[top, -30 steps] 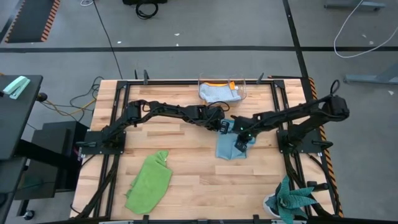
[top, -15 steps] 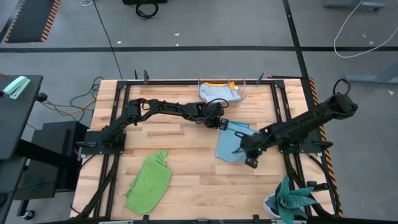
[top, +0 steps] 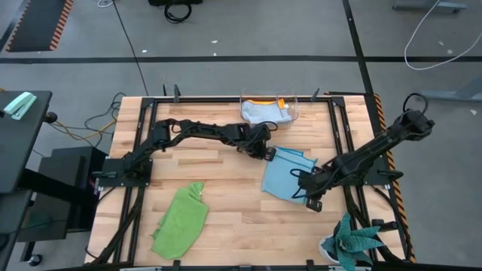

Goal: Fold microfiber towels
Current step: Fold the blue microfiber cloth

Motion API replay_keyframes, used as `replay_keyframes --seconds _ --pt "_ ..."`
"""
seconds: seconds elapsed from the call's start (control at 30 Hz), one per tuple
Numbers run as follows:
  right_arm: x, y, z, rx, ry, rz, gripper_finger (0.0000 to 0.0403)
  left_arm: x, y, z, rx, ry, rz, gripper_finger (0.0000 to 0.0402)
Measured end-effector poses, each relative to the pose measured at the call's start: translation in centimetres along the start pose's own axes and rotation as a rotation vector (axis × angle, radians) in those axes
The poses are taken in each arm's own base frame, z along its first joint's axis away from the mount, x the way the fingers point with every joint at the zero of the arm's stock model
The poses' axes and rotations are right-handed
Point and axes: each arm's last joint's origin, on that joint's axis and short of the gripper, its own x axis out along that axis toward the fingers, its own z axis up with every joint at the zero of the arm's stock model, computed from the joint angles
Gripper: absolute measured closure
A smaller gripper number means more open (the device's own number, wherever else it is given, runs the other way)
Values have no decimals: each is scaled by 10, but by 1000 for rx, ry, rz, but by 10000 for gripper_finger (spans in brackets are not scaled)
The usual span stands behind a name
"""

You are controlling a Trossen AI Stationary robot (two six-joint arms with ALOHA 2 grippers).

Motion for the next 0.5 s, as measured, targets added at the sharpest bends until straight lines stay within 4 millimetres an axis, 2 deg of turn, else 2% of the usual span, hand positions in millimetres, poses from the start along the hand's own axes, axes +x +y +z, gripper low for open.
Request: replay_keyframes --seconds 0.17,0.3,0.5 --pt "-20 -6 -2 8 -94 3 400 -13 -7 -8 41 44 14 390" --pt "-38 -19 -10 23 -147 -49 400 -27 -5 -20 61 106 127 380" --pt "-61 -29 -18 35 -246 4 399 -49 -10 -55 76 185 331 374"
